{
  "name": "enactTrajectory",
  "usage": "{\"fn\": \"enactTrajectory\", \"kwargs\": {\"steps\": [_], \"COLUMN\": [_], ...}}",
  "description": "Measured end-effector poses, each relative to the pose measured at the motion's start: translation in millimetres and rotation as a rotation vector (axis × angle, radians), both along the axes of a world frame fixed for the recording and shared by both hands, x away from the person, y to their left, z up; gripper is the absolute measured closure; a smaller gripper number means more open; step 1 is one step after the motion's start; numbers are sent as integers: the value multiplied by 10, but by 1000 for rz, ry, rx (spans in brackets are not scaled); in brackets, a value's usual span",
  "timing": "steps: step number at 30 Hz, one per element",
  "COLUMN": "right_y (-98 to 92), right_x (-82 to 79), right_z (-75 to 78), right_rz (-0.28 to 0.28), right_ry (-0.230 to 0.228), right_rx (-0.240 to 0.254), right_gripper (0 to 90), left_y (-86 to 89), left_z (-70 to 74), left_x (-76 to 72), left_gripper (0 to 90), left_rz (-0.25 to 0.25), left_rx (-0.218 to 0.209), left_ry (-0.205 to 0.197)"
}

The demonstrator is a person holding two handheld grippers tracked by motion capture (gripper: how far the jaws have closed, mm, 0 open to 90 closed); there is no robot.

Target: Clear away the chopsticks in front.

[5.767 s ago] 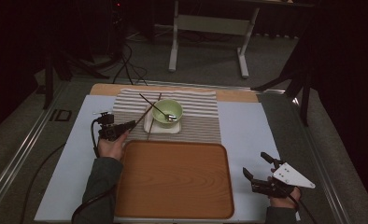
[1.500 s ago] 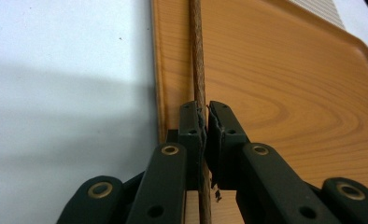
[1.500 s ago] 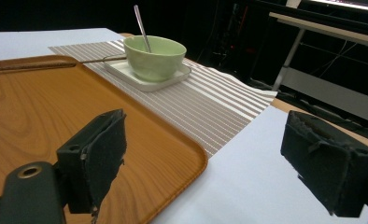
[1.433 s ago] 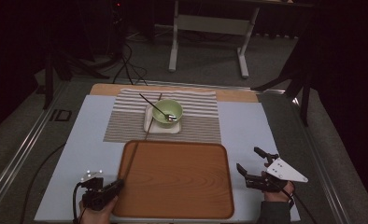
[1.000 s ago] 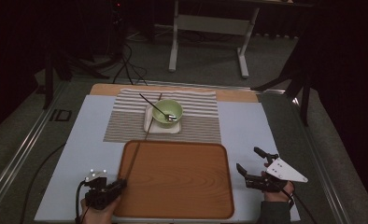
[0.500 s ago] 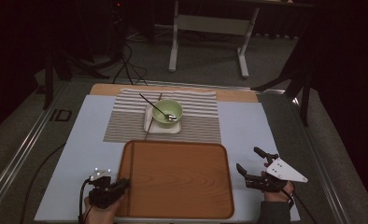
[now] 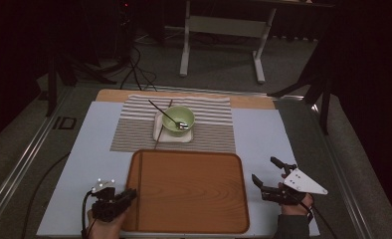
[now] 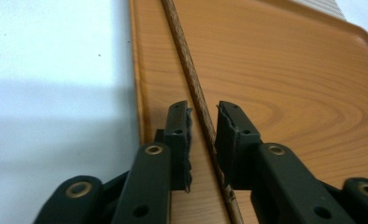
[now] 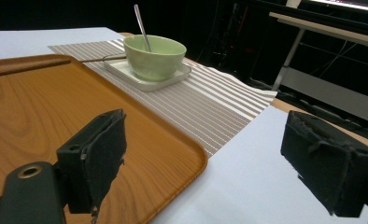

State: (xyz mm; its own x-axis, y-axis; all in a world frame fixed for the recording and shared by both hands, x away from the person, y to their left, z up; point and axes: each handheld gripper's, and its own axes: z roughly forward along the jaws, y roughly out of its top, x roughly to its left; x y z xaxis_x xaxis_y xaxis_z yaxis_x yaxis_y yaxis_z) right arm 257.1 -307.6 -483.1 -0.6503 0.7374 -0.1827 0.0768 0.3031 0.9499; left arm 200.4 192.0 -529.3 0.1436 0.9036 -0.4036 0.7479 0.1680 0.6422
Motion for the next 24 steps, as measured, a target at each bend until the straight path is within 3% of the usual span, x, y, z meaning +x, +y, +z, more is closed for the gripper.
{"fn": "enactTrajectory", "kwargs": {"steps": [6, 9, 15, 24], "right_y": [-3, -6, -14, -22], "right_x": [5, 7, 7, -1], "right_z": [-3, -3, -4, -7], "right_rz": [-1, -1, -6, -11], "right_ry": [1, 2, 1, 0], "right_rx": [0, 0, 1, 0], "right_gripper": [136, 136, 136, 136], "left_y": [8, 24, 44, 63], "left_z": [19, 28, 86, 202], "left_x": [19, 31, 54, 112], "left_gripper": [678, 649, 611, 582], "left_rz": [7, 5, -3, -35], "left_rx": [-9, -38, -54, -117], "left_ry": [-16, -17, -55, -120]}}
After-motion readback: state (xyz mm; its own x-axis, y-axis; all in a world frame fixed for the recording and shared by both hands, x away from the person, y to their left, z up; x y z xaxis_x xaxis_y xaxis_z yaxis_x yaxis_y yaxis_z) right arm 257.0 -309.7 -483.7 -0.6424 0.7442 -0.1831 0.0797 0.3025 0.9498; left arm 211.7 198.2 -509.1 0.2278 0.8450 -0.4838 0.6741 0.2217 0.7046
